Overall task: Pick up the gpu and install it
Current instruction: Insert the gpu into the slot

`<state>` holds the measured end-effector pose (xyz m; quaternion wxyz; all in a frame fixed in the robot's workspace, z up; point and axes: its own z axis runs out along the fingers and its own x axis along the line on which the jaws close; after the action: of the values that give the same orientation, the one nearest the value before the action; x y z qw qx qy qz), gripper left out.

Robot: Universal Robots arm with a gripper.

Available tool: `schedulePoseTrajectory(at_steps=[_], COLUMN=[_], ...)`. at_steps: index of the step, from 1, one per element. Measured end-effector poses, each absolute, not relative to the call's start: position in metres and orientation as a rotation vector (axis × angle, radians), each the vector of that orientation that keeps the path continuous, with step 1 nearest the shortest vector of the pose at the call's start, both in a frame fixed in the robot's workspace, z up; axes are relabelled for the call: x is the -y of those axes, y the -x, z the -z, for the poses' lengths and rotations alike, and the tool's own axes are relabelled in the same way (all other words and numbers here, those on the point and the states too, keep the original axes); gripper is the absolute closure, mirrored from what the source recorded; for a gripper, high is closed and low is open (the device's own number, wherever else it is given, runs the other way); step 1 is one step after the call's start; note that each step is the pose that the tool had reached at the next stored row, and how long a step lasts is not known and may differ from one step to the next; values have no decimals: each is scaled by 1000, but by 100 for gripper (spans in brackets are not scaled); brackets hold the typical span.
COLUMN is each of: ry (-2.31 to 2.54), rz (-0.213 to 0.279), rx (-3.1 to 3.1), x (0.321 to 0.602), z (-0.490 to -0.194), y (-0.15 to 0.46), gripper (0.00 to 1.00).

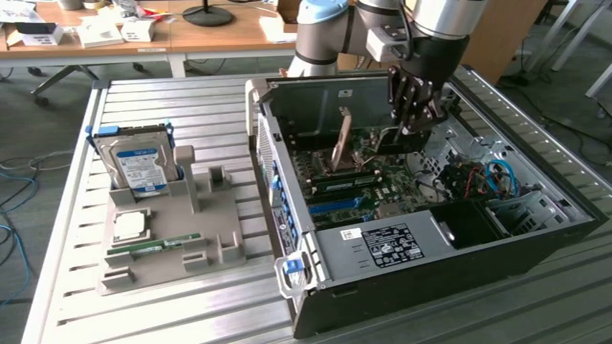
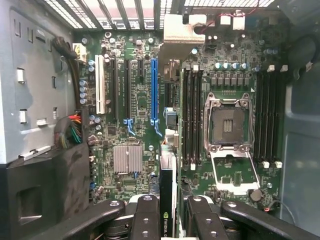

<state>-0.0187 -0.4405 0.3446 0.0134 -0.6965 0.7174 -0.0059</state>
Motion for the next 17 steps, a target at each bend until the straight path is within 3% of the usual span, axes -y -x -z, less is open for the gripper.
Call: schedulePoseTrajectory(at_steps=[17], ry=[2170], rz=[18], rx=[-2235], x=[441], z=[-336], y=[22], gripper=[74])
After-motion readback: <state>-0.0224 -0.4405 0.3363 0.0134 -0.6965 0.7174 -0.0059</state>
